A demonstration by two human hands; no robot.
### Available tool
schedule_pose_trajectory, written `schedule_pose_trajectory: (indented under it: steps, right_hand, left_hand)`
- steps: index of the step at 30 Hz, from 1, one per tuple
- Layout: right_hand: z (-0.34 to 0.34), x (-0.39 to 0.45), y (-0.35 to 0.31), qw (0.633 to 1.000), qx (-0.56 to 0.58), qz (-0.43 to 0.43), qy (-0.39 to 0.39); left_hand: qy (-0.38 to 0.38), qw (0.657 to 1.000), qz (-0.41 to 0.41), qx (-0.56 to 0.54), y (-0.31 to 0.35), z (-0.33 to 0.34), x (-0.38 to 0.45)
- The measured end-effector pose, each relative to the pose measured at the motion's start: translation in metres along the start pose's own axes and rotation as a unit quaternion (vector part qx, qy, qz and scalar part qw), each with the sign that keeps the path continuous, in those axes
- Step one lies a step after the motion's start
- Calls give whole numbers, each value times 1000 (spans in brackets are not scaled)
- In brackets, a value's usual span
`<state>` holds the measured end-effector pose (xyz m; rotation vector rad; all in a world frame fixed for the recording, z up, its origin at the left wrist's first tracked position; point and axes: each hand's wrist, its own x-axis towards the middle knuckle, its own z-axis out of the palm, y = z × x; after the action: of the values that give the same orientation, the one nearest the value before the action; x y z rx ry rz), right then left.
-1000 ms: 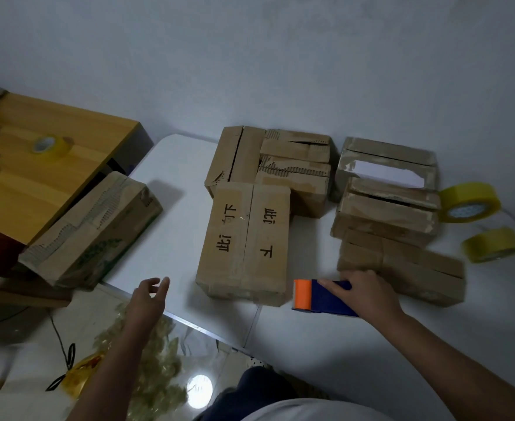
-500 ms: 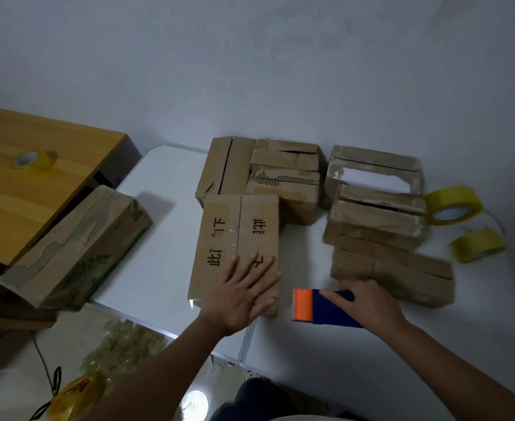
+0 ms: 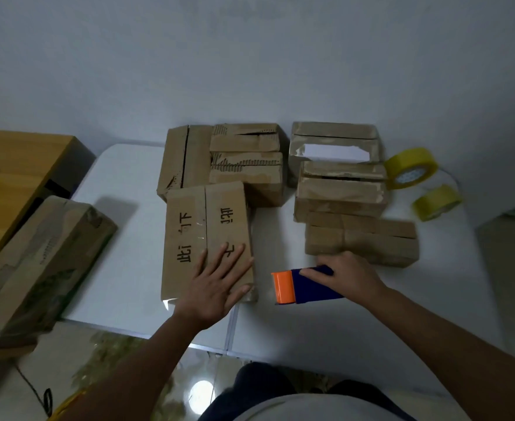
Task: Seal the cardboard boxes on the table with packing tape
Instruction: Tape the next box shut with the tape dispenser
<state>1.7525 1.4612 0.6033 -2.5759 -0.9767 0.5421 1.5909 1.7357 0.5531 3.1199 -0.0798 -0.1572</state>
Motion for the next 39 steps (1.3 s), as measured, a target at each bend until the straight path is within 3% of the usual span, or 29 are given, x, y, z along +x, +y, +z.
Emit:
schedule_pose_trajectory:
  steps: [11, 18, 23, 30, 39]
  right_hand:
    - [-4, -1, 2, 1000, 14, 3, -13]
    - [-6, 5, -5, 998, 20, 45, -37]
    - [-20, 10, -15, 995, -6, -13, -98]
    - [3, 10, -36, 995, -91, -8, -27]
    - [5, 14, -43, 993, -92, 69, -32]
  left_hand:
    - [-7, 1000, 6, 9, 0, -6, 0]
    - [26, 991, -124, -46, 29, -4, -9]
    - [35, 997, -38, -59, 14, -13, 0]
    - [52, 997, -30, -50, 15, -8, 0]
    - [29, 997, -59, -44, 22, -11, 4]
